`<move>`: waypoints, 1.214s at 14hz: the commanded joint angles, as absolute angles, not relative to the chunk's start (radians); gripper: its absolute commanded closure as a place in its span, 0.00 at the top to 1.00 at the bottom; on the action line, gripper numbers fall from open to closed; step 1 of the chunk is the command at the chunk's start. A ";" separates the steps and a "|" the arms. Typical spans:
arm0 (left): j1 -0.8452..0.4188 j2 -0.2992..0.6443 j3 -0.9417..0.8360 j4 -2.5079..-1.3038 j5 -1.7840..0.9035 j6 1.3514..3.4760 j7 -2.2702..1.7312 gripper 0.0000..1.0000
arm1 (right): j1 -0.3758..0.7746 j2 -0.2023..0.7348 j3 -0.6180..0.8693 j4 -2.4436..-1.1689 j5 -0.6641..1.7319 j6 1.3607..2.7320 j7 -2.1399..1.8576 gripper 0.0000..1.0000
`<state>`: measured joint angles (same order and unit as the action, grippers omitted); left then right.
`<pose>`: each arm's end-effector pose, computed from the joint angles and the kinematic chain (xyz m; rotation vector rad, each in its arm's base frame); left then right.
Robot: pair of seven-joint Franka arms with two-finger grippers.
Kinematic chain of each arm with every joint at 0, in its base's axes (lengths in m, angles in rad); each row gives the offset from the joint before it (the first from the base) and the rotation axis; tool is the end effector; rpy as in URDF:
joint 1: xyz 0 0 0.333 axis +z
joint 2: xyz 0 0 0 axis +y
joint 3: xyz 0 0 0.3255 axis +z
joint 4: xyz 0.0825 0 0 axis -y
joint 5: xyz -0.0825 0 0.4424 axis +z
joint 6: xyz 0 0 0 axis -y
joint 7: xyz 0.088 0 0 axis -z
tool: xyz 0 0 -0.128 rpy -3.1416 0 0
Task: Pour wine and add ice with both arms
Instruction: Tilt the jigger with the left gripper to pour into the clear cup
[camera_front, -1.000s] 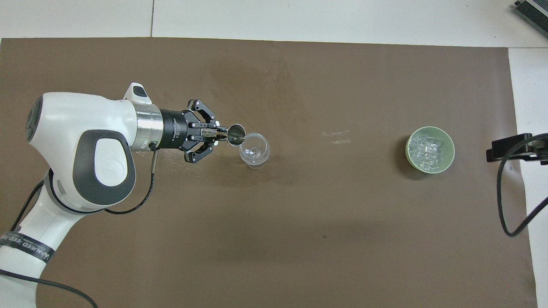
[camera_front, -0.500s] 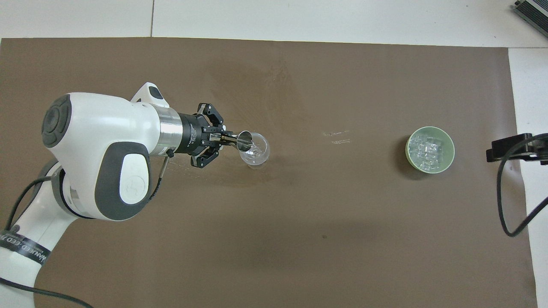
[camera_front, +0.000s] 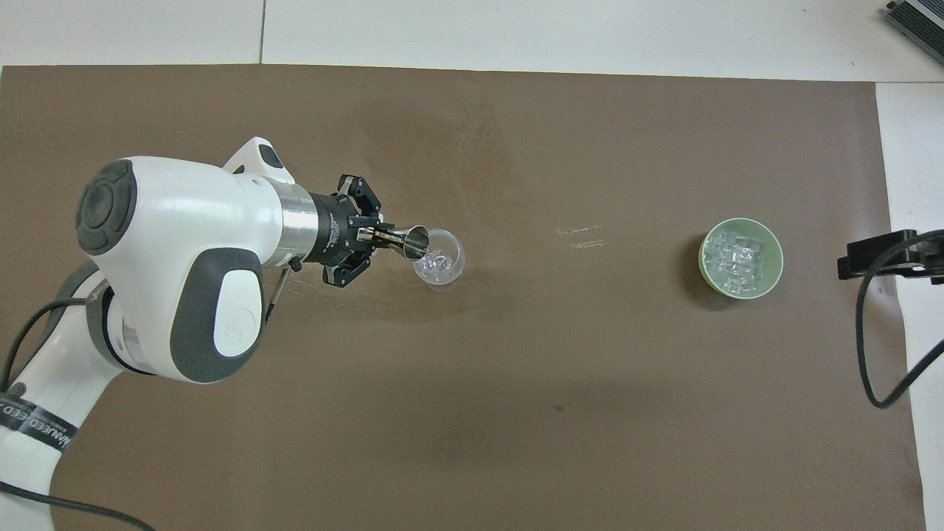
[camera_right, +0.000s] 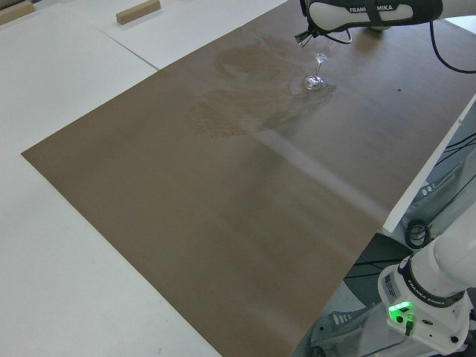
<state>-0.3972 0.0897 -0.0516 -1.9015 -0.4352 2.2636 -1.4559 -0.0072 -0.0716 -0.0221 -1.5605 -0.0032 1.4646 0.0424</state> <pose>0.5959 -0.3060 0.4487 2.1949 1.5715 -0.2063 0.5778 -0.0178 0.6519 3.1376 -0.1129 -0.0382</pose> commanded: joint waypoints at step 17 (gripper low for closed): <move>-0.535 0.081 -0.038 -1.862 -0.003 2.273 -1.609 0.00 | -0.012 -0.091 -0.017 -1.582 -0.005 1.471 0.038 1.00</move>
